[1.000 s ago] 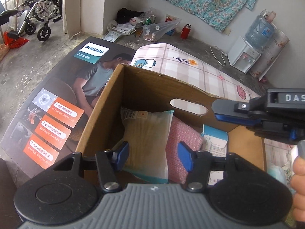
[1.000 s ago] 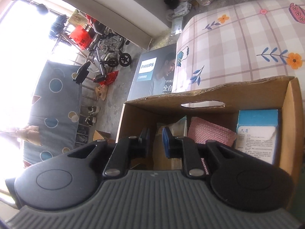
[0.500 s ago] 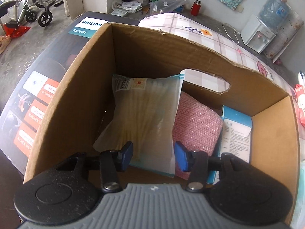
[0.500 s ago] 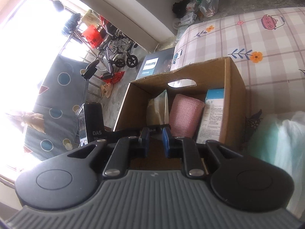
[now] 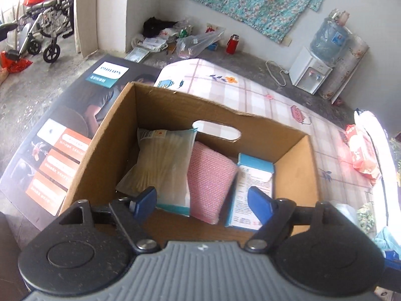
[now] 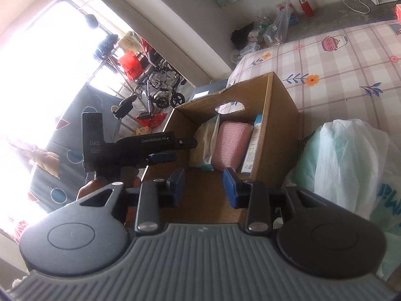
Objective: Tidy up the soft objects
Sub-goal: 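Carry the noodle packet with the left tool into the cardboard box and release, then move the left tool back toward the blue packet and towel on the bed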
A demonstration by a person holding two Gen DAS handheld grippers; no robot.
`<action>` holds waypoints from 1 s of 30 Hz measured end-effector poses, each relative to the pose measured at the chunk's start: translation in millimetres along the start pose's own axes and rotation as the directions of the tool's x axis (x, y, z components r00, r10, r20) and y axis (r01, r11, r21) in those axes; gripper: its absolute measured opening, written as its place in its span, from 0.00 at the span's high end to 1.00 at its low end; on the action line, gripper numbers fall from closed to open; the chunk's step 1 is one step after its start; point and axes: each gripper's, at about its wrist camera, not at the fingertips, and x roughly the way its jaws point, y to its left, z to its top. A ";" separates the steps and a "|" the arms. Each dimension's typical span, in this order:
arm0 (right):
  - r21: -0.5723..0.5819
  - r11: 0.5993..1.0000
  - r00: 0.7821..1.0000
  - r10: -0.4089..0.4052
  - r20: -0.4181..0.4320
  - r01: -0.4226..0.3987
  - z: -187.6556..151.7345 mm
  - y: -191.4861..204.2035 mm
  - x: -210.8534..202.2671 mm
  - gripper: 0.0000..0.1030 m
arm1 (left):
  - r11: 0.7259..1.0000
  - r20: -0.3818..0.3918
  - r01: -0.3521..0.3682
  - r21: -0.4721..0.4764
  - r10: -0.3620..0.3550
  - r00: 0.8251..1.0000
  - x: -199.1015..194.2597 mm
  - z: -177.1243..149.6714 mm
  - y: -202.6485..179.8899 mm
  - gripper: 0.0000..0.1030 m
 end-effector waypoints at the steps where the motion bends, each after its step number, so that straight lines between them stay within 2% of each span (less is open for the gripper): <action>1: -0.008 1.000 1.000 0.001 0.023 0.000 -4.3 0.6 -7.5 0.59 | 1.000 0.023 0.009 0.019 -0.010 1.000 -12.8 -4.1 -8.1 0.18; 5: -0.029 0.999 0.996 -0.009 0.094 0.012 -23.6 -4.8 -41.4 0.55 | 0.990 0.096 0.076 0.116 -0.087 0.992 -52.4 -23.8 -46.6 0.14; 8: -0.026 0.999 0.991 -0.027 0.133 0.031 -32.7 -16.0 -70.7 0.55 | 0.968 0.096 0.136 0.211 -0.159 0.983 -64.2 -36.8 -85.0 0.14; 10: -0.013 0.997 0.985 -0.068 0.160 0.071 -35.7 -28.8 -95.7 0.55 | 0.943 0.079 0.177 0.282 -0.206 0.975 -64.3 -45.6 -116.6 0.14; 15: 0.046 0.979 0.955 -0.205 0.213 0.200 -29.3 -68.6 -156.6 0.55 | 0.884 -0.010 0.260 0.387 -0.278 0.960 -38.3 -52.3 -189.4 0.14; 18: 0.140 0.955 0.933 -0.287 0.216 0.262 -19.0 -107.1 -194.9 0.55 | 0.838 -0.102 0.324 0.439 -0.313 0.944 -8.8 -57.7 -237.8 0.14; 20: 0.210 0.937 0.928 -0.318 0.193 0.277 -12.9 -133.5 -212.6 0.55 | 0.813 -0.170 0.360 0.459 -0.317 0.933 11.1 -62.9 -265.8 0.16; 22: 0.291 0.906 0.923 -0.357 0.143 0.306 -5.3 -166.2 -224.3 0.55 | 0.789 -0.256 0.400 0.466 -0.312 0.915 35.2 -70.8 -294.5 0.16; 24: 0.353 0.875 0.917 -0.386 0.098 0.331 1.0 -192.1 -228.0 0.55 | 0.783 -0.321 0.427 0.452 -0.304 0.897 57.7 -76.9 -315.6 0.16; 25: 0.375 0.861 0.915 -0.397 0.072 0.344 3.8 -202.9 -227.5 0.55 | 0.783 -0.359 0.446 0.433 -0.304 0.882 70.6 -79.1 -323.5 0.16; 26: 0.393 0.851 0.917 -0.396 0.043 0.349 6.3 -215.2 -225.6 0.55 | 0.783 -0.391 0.466 0.411 -0.311 0.866 80.7 -80.5 -329.7 0.16; 27: 0.427 0.833 0.919 -0.394 0.011 0.352 8.4 -227.4 -222.3 0.55 | 0.787 -0.437 0.491 0.374 -0.317 0.842 94.2 -81.6 -335.6 0.16; 30: 0.477 0.793 0.917 -0.393 -0.076 0.379 11.2 -249.9 -212.3 0.55 | 0.814 -0.522 0.521 0.257 -0.337 0.783 126.1 -84.9 -347.2 0.16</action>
